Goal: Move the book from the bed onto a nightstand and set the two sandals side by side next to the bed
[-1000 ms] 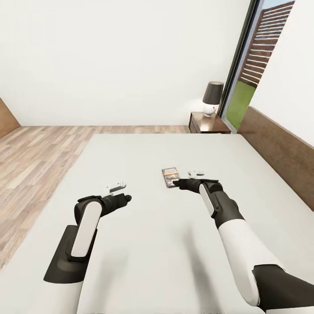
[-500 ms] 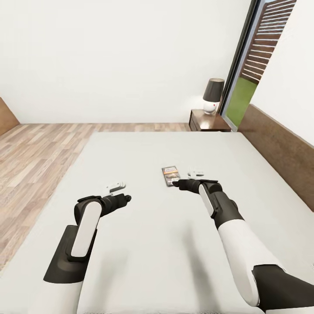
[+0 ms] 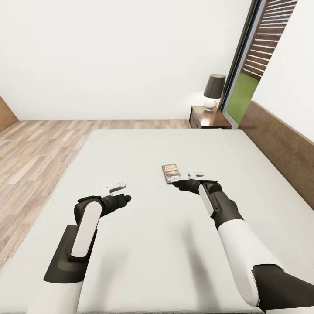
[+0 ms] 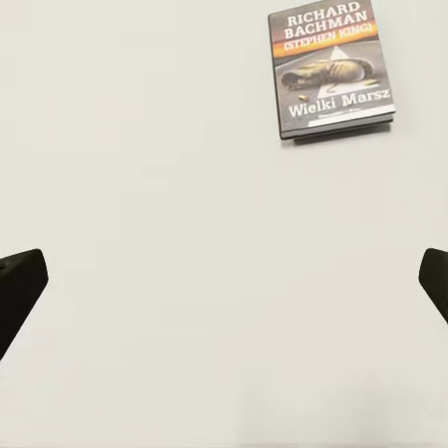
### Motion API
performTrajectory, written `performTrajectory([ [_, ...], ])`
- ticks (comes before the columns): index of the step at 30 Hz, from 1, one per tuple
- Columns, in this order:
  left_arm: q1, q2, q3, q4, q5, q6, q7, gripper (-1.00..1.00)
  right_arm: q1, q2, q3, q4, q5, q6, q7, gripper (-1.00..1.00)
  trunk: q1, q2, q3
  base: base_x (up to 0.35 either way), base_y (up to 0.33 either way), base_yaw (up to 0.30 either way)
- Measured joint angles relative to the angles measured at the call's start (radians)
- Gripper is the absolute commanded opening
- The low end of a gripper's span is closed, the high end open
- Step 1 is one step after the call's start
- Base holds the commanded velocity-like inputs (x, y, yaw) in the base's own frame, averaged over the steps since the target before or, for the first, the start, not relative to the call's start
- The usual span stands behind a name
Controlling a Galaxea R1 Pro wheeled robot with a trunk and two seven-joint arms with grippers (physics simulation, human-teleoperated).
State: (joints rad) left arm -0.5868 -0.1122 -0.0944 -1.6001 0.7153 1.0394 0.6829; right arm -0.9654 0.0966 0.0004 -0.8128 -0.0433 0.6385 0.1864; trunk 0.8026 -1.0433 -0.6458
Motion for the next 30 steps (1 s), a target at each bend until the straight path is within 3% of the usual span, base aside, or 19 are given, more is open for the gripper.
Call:
performTrajectory([
  [18,-0.019,0.000,0.002,0.004,0.002,0.006,0.005,1.00,-0.012,0.001,-0.005,0.055,-0.001,0.000,-0.002,1.00,0.000,0.000,-0.028,0.000,0.000,0.000],
  [24,-0.052,-0.001,0.038,0.011,0.007,0.006,0.012,1.00,-0.114,0.001,-0.009,0.164,-0.005,0.007,-0.040,1.00,0.000,0.000,-0.037,0.000,0.000,0.000],
  [27,-0.058,-0.003,0.082,0.014,0.009,0.006,0.013,1.00,-0.204,0.001,-0.011,0.252,-0.009,0.008,-0.089,1.00,0.000,0.000,-0.042,0.000,0.000,0.000],
  [28,-0.058,-0.004,0.083,0.013,0.010,0.006,0.013,1.00,-0.205,0.001,-0.011,0.253,-0.009,0.008,-0.090,1.00,0.000,0.000,-0.043,0.000,0.000,0.000],
  [30,-0.062,-0.005,0.112,0.014,0.010,0.005,0.014,1.00,-0.298,0.002,-0.012,0.340,-0.011,0.003,-0.125,1.00,0.000,0.000,-0.046,0.000,0.000,0.000],
])
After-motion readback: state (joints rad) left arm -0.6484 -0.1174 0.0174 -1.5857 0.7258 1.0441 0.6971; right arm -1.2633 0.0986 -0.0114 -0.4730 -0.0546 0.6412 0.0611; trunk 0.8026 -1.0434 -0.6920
